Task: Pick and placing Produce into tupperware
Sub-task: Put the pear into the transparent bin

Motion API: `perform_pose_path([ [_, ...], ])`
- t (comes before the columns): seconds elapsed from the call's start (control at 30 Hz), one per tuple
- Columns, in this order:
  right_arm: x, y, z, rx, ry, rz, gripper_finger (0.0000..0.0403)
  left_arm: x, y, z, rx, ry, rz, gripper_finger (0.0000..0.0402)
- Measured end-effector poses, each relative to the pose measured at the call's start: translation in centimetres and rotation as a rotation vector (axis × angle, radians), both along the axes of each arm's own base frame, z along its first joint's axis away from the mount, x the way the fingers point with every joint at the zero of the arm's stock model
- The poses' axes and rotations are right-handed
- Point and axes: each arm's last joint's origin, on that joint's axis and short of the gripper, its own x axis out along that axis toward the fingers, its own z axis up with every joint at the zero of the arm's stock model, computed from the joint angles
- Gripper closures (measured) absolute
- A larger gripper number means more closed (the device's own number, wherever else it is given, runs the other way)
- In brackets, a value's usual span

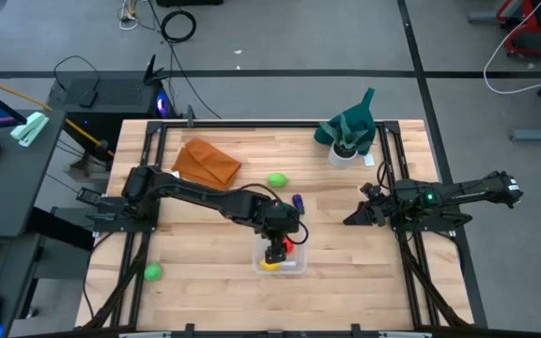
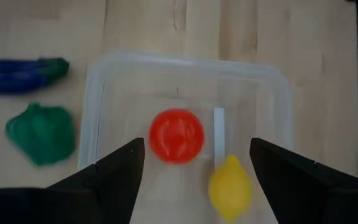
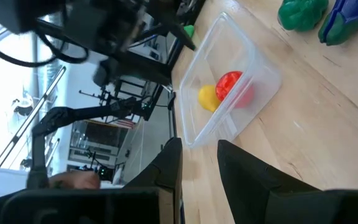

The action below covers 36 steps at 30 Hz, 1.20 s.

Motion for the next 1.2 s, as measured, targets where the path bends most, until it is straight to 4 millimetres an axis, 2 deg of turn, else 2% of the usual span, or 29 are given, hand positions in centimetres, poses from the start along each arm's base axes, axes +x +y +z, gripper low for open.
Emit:
perform_pose_path([
  [0.2,0.0,0.0,0.0,-0.006,-0.002,0.002,0.0334,-1.1,-0.3,2.1,-0.021,0.119,0.071,0.0104],
  [0.53,0.0,0.0,0.0,-0.002,-0.001,0.002,0.0334,-3.1,-3.8,1.7,-0.072,0.259,0.088,0.0104],
  [0.73,0.0,0.0,0.0,0.004,0.0,0.017,0.0334,-5.4,-5.6,1.4,-0.016,0.422,0.116,0.0108],
  [0.93,0.0,0.1,0.0,0.004,0.001,0.02,0.0334,-6.0,-7.5,1.6,-0.012,0.392,0.137,0.0142],
  [1.07,0.0,0.1,0.0,0.005,0.001,0.024,0.0334,-6.5,-7.7,2.1,-0.011,0.384,0.15,0.0171],
  [1.2,0.0,0.1,0.0,0.006,-0.003,0.024,0.0334,-7.3,-7.3,3.5,-0.014,0.359,0.177,0.0199],
])
